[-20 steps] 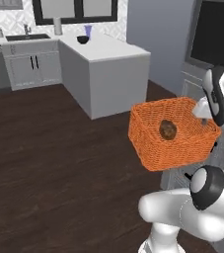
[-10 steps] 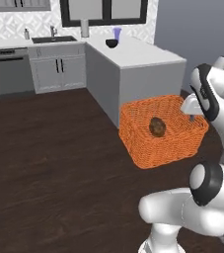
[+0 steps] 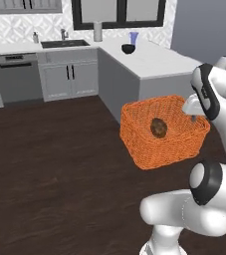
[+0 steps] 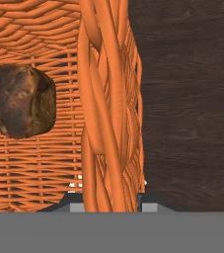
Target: Open the cabinet, pick up the bread from the cabinet and place it in the basket. Then move the basket to the dining counter.
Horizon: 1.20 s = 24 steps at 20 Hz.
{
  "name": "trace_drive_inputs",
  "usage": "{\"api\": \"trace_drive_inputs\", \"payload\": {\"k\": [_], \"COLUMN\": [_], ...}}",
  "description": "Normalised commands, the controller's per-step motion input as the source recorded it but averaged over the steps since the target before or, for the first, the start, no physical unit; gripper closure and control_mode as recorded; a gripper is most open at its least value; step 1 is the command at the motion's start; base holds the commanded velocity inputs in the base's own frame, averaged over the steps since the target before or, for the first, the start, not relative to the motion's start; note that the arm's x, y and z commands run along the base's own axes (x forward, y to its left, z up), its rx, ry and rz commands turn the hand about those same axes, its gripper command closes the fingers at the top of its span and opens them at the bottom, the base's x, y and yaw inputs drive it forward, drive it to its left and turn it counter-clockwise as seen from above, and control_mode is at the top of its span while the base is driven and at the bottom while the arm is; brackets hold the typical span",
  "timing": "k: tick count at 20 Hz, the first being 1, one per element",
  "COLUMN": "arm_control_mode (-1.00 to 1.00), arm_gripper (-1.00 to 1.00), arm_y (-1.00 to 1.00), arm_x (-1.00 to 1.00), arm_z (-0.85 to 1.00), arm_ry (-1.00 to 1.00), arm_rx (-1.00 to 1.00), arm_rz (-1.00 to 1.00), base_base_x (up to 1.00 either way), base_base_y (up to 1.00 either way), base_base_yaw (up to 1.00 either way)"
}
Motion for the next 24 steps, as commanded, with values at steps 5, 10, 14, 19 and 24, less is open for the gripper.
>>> {"api": "trace_drive_inputs", "payload": {"k": [5, 10, 14, 19, 24], "arm_control_mode": [1.00, 1.00, 1.00, 1.00, 1.00], "arm_gripper": [1.00, 1.00, 1.00, 1.00, 1.00], "arm_y": [0.00, 0.00, 0.00, 0.00, 0.00], "arm_x": [0.00, 0.00, 0.00, 0.00, 0.00], "arm_z": [0.00, 0.00, 0.00, 0.00, 0.00], "arm_ry": [0.00, 0.00, 0.00, 0.00, 0.00], "arm_rx": [0.00, 0.00, 0.00, 0.00, 0.00], "arm_rz": [0.00, 0.00, 0.00, 0.00, 0.00], "base_base_x": [1.00, 1.00, 1.00, 0.94, 0.86], "base_base_y": [-0.10, -0.35, -0.64, -0.85, -1.00], "base_base_yaw": [0.11, 0.13, 0.17, 0.18, 0.17]}}
